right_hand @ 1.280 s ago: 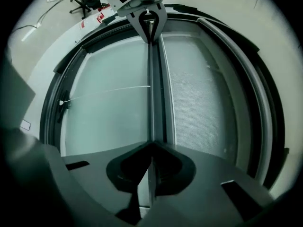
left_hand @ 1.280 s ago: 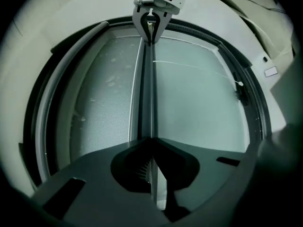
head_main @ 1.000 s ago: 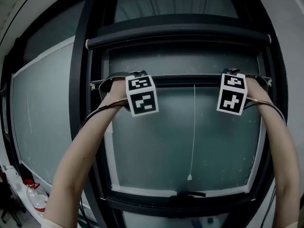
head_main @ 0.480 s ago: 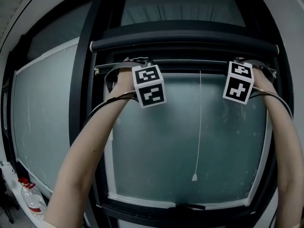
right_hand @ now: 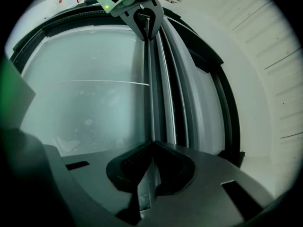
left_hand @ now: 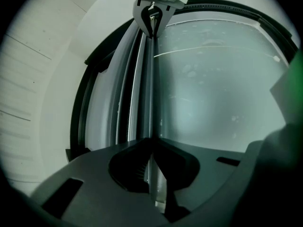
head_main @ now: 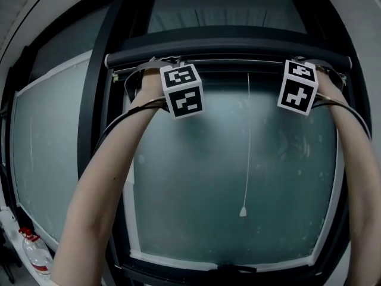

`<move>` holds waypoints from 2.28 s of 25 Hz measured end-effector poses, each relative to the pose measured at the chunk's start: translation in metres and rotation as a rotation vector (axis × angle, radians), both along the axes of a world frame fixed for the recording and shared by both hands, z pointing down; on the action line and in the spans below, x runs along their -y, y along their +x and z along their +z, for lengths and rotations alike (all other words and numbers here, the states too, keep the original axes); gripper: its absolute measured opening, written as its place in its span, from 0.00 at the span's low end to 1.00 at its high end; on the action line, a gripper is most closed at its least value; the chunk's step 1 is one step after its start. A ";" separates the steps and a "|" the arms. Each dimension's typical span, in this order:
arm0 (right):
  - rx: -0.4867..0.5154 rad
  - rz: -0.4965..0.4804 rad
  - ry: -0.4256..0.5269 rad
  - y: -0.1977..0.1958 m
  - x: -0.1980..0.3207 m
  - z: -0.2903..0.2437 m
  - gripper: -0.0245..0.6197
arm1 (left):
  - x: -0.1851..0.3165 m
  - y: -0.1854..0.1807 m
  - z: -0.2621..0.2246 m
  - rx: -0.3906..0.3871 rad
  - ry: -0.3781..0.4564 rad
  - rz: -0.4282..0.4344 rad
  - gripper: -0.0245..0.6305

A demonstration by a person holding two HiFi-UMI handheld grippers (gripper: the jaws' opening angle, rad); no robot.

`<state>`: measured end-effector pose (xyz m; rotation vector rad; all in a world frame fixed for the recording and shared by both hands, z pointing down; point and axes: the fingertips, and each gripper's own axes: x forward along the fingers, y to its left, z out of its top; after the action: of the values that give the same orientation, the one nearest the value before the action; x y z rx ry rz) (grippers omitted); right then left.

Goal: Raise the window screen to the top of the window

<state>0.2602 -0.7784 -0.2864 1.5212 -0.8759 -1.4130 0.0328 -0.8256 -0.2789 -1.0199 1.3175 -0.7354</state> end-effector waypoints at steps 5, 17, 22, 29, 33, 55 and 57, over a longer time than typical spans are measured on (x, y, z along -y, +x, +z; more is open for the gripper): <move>-0.010 0.020 0.004 0.001 0.002 -0.005 0.07 | 0.000 0.001 -0.005 -0.003 0.020 0.002 0.06; 0.473 -0.420 0.255 0.006 -0.020 0.003 0.08 | -0.019 -0.006 0.008 -0.713 -0.019 0.617 0.08; 0.731 -0.626 0.179 0.013 -0.008 0.077 0.08 | -0.011 0.007 0.096 -1.005 -0.139 0.847 0.08; 1.116 -0.893 0.134 0.021 -0.046 0.232 0.07 | -0.032 0.025 0.258 -1.125 -0.236 0.887 0.08; 1.250 -0.915 0.070 0.028 -0.066 0.354 0.06 | -0.054 0.034 0.377 -1.181 -0.368 0.881 0.07; 1.422 -0.601 -0.431 -0.029 -0.156 0.742 0.05 | -0.180 0.034 0.756 -1.431 -0.737 0.574 0.04; 1.365 -0.627 -0.440 -0.035 -0.170 0.741 0.05 | -0.192 0.039 0.751 -1.415 -0.720 0.573 0.04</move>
<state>0.2253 -0.6087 0.4545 1.8157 -2.4288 -0.2393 0.0720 -0.6334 0.4718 -2.6386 1.7392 0.1215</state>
